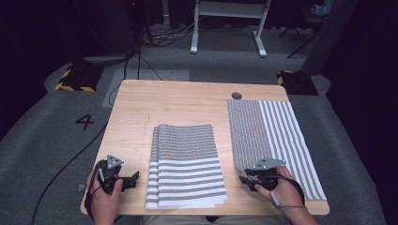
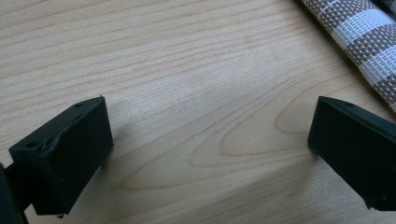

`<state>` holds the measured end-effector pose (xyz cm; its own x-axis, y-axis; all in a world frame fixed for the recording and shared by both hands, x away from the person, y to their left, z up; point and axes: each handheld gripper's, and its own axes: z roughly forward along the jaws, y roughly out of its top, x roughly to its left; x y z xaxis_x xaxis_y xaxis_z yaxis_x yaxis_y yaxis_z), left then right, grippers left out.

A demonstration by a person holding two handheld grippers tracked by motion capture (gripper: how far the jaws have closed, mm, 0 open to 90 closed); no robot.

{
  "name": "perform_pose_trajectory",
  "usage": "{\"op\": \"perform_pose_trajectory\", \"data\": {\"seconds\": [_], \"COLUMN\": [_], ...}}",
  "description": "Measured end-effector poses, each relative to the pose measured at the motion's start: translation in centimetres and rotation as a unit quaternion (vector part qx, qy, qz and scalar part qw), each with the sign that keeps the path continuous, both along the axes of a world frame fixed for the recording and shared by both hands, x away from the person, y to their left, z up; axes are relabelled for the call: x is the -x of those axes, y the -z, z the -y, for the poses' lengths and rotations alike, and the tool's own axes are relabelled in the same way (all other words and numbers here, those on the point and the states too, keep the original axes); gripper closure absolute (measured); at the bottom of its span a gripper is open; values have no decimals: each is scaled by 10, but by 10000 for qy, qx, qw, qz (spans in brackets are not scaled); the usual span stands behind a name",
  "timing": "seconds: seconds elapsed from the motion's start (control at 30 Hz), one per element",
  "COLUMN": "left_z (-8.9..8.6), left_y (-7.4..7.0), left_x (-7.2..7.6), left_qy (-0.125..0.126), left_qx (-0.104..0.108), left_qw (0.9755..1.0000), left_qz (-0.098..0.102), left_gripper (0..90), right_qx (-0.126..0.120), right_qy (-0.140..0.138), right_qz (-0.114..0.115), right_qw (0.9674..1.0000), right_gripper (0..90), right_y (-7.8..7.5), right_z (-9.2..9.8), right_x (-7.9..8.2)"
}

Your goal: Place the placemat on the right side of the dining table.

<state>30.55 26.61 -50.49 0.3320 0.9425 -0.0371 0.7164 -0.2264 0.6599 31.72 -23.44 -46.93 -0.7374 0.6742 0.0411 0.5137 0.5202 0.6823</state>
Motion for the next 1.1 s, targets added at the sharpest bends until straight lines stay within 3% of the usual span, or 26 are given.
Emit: {"op": "perform_pose_trajectory", "data": {"seconds": [0.07,0.2,0.27,0.4,0.5,0.6,0.63,0.7,1.1], "left_z": [0,0,0,0,0,1,1,1,1], "left_y": [0,0,0,0,0,0,0,0,0], "left_x": [0,0,0,0,0,0,0,0,0], "left_qy": [1,4,3,1,-1,-20,-20,-26,-20], "left_qx": [0,6,5,2,-1,-1,13,-1,3], "left_qw": [10000,10000,10000,10000,10000,10000,10000,10000,10000], "left_qz": [-2,-5,-4,1,0,-7,2,-2,-5], "left_gripper": [0,0,0,0,0,1,1,1,1], "right_qx": [-356,-446,-387,107,174,375,474,367,344], "right_qy": [58,330,655,1194,1513,1641,1675,1718,1739], "right_qz": [-51,54,104,229,21,-63,-193,-154,-131], "right_qw": [9993,9984,9970,9925,9883,9857,9845,9843,9841], "right_gripper": [448,395,377,343,294,271,233,231,229], "right_y": [-5,-13,-12,-3,5,12,17,19,20], "right_z": [0,10,21,48,63,70,72,74,69], "right_x": [4,6,4,-2,-6,-11,-13,-14,-27]}}
